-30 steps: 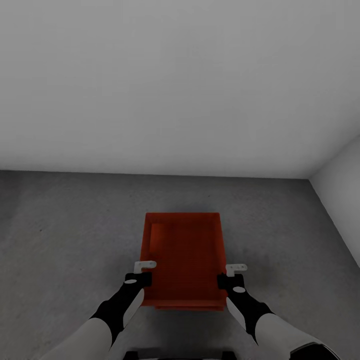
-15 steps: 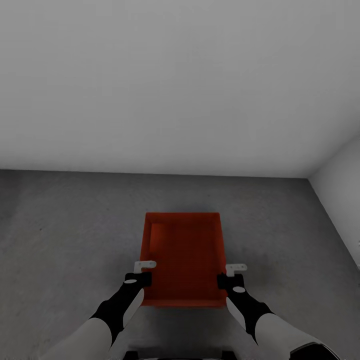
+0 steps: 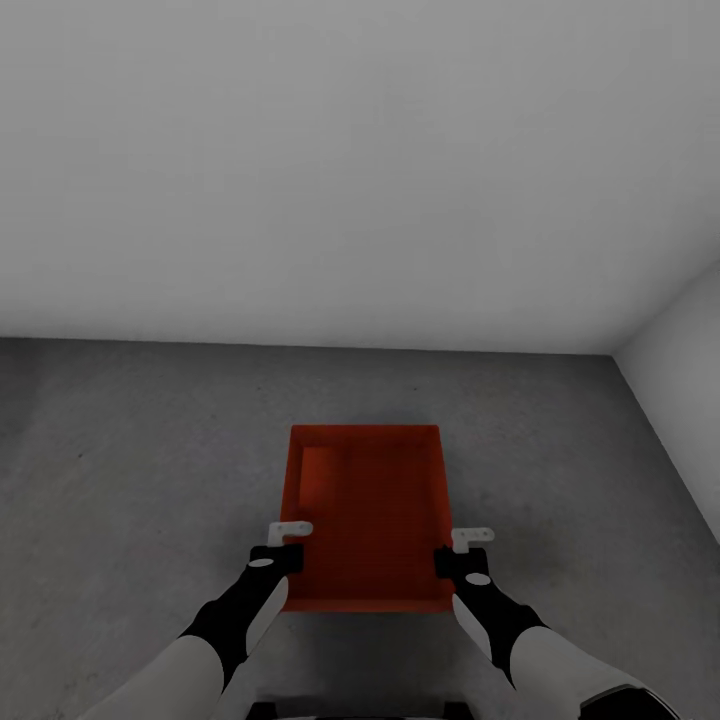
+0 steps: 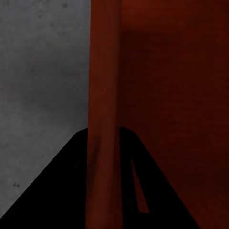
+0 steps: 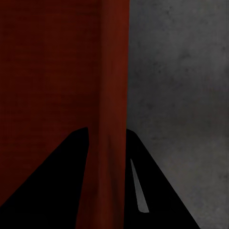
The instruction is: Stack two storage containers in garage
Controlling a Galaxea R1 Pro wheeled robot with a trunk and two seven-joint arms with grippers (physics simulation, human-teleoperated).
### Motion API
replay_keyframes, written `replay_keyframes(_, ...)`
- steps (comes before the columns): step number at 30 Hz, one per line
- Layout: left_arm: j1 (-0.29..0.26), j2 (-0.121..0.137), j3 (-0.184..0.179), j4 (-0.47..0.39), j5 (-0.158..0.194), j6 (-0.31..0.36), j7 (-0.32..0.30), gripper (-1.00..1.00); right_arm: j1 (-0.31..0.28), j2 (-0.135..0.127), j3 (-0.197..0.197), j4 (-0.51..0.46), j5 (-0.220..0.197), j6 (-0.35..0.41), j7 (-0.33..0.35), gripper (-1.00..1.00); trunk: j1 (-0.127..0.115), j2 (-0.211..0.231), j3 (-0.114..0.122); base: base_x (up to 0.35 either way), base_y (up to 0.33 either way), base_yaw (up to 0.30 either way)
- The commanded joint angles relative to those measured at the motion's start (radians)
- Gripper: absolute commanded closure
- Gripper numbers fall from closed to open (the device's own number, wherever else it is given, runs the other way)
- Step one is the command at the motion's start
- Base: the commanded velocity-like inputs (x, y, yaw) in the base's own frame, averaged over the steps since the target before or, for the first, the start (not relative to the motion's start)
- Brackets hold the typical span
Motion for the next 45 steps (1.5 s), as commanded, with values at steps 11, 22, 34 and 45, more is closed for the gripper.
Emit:
replay_keyframes(11, -0.001, -0.001, 0.012, -0.029, 0.041, -0.042, 0.026, 1.00, 0.000, 0.016, -0.021, 0.004, -0.016, -0.007, -0.002, 1.00, 0.000, -0.001, -0.001, 0.000, 0.000, -0.069)
replay_keyframes(22, 0.000, -0.001, 0.012, -0.029, 0.041, -0.042, 0.026, 1.00, 0.000, 0.015, -0.021, 0.004, -0.017, -0.007, -0.001, 1.00, 0.000, -0.001, -0.001, 0.000, 0.000, -0.095)
replay_keyframes(34, 0.000, -0.001, 0.011, -0.029, 0.043, -0.042, 0.026, 1.00, 0.000, 0.015, -0.021, 0.004, -0.017, -0.006, -0.001, 1.00, 0.000, -0.001, -0.001, 0.000, 0.000, -0.002)
replay_keyframes(45, -0.001, -0.002, 0.011, -0.029, 0.044, -0.040, 0.025, 1.00, 0.000, 0.015, -0.021, 0.004, -0.017, -0.007, -0.001, 1.00, 0.000, -0.001, -0.001, 0.000, 0.000, 0.000)
